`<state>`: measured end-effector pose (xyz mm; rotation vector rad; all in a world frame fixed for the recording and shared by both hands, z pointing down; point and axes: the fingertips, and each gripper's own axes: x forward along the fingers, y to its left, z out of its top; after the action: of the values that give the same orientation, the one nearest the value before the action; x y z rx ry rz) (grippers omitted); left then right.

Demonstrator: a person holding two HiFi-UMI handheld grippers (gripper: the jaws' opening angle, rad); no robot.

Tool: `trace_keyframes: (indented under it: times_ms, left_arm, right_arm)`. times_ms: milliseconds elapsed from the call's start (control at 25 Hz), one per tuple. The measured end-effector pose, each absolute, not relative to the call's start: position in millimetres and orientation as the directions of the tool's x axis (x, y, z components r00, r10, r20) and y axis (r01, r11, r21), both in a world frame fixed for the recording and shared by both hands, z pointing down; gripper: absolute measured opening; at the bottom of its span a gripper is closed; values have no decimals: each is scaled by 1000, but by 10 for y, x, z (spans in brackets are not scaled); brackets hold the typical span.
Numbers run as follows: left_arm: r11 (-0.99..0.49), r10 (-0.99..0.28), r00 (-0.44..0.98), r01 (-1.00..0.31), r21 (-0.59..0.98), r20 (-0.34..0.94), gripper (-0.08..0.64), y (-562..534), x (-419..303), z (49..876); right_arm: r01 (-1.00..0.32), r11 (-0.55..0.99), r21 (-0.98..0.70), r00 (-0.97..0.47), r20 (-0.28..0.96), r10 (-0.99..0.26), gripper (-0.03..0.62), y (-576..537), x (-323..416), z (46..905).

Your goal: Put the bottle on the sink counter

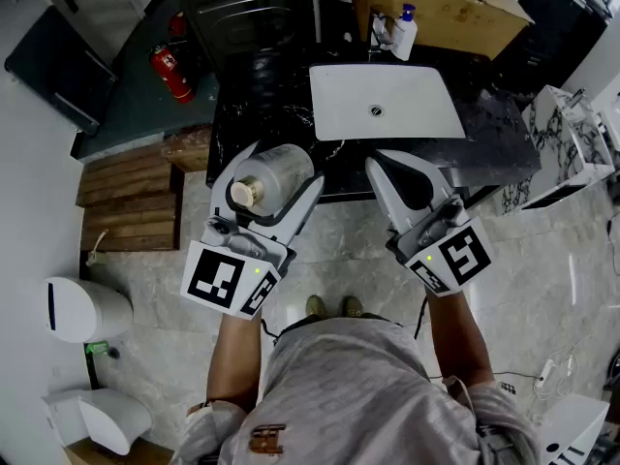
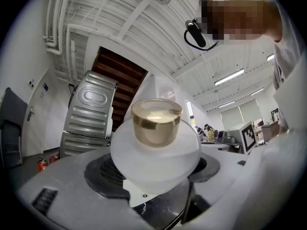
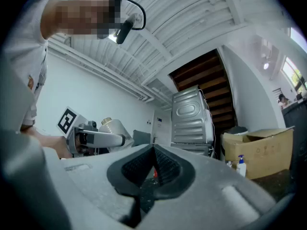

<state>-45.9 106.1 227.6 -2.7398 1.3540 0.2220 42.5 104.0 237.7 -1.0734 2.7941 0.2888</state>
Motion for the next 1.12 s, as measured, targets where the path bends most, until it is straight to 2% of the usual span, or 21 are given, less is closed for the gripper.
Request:
trace_keyframes:
  times_ms: [1120]
  left_arm:
    - [-660, -743, 654, -751, -3, -145, 328, 615, -1056, 2464]
  right_arm:
    - [-712, 686, 151, -702, -140, -698, 0, 744, -164, 2475]
